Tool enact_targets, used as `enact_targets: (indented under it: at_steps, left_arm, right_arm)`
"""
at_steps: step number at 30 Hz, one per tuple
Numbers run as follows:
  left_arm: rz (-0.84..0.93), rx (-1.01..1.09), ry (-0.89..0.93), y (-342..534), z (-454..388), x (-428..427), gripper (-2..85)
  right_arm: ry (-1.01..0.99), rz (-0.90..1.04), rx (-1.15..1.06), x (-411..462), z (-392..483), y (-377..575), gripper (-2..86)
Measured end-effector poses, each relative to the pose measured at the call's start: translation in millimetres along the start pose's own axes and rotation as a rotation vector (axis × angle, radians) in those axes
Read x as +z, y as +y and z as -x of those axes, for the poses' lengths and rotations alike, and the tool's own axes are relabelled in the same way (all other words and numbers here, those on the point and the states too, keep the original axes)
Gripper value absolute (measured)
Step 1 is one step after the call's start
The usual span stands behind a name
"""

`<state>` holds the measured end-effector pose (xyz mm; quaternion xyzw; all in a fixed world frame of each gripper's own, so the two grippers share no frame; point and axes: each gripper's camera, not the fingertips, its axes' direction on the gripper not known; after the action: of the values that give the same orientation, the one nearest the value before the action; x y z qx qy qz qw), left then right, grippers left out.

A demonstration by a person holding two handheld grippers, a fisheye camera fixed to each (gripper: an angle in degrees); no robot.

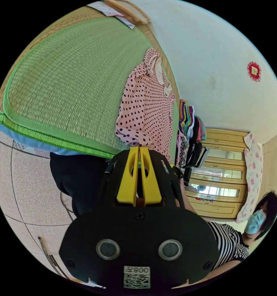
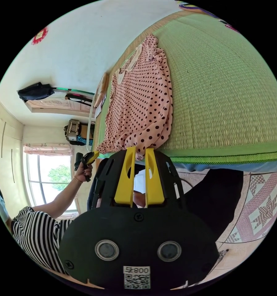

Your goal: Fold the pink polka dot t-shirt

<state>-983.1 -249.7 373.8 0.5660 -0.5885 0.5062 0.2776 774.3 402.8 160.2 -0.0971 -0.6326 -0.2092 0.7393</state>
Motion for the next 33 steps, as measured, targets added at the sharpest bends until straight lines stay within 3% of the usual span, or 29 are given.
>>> enact_targets:
  at_steps: [10,33]
  left_arm:
    - [-0.019,0.052,0.087,41.3,-18.8,-46.3,0.4]
    - [-0.016,0.162,0.349,235.0,-55.7,-147.2,0.2]
  right_arm:
    - [-0.049,-0.063,-0.048,-35.3,24.0,22.1,0.6]
    - [-0.189,-0.051,-0.232,-131.1,115.0,167.5,0.2]
